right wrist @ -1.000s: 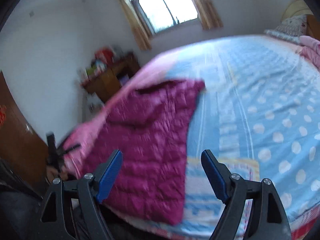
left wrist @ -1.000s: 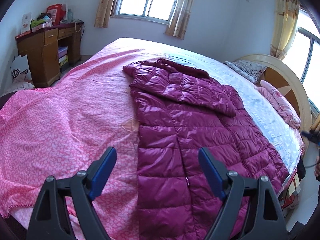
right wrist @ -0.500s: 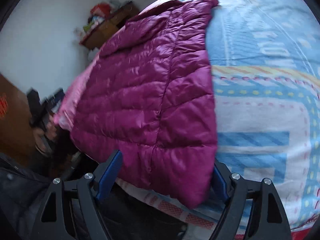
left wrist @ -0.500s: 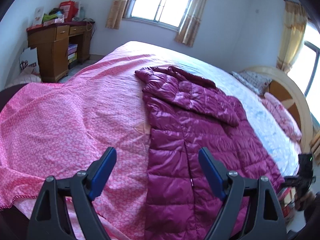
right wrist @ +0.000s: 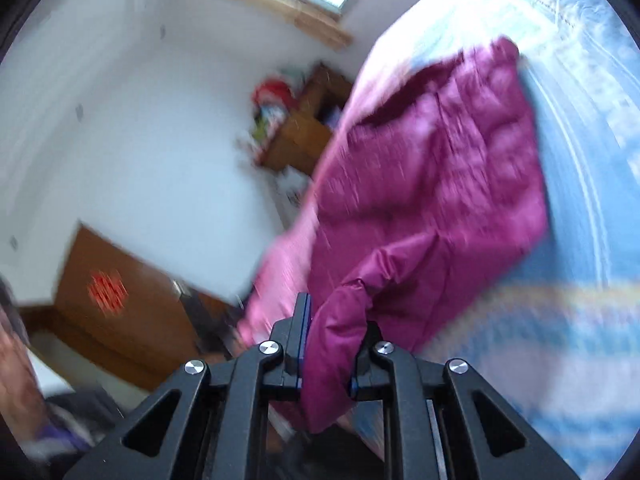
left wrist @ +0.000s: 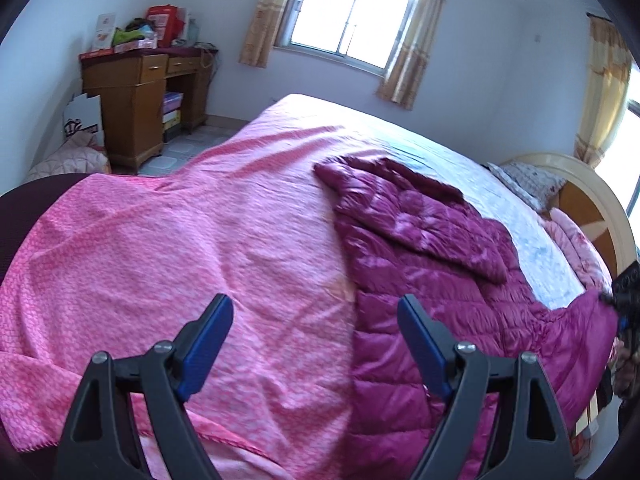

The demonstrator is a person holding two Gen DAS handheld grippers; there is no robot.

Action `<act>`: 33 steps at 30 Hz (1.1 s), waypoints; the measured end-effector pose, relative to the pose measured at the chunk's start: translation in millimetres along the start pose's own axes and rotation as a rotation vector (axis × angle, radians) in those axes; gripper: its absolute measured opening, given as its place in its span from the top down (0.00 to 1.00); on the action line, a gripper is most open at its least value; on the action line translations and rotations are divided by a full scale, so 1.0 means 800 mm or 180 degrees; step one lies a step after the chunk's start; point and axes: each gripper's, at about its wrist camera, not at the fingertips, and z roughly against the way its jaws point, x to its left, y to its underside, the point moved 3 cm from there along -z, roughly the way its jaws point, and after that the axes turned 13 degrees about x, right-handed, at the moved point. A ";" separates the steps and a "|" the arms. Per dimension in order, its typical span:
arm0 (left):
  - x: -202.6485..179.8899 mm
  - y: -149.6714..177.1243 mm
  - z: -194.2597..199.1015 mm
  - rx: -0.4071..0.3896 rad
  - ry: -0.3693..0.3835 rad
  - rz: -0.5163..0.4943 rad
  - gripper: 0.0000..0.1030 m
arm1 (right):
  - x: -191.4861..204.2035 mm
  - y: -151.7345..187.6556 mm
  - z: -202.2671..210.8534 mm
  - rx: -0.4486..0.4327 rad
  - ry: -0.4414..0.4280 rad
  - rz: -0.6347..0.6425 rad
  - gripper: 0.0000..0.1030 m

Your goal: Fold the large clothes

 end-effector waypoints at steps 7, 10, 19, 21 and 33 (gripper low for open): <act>0.023 -0.012 0.000 -0.0003 0.0070 0.0100 0.16 | -0.045 -0.127 -0.010 -0.0598 0.0041 -0.0402 0.85; 0.027 -0.015 -0.004 0.0009 0.0055 0.0070 0.16 | -0.078 -0.166 -0.024 -0.0720 0.0291 -0.0598 0.85; -0.007 -0.065 -0.057 0.0116 0.0371 -0.0145 0.08 | -0.158 -0.192 -0.051 -0.0728 0.0579 -0.0871 0.85; -0.019 -0.084 -0.078 0.0137 0.0464 -0.0195 0.07 | -0.157 -0.192 -0.051 -0.0737 0.0600 -0.0840 0.85; -0.034 -0.119 -0.181 0.0552 0.0979 0.0242 0.47 | -0.104 -0.187 -0.006 -0.0944 0.0228 -0.0365 0.19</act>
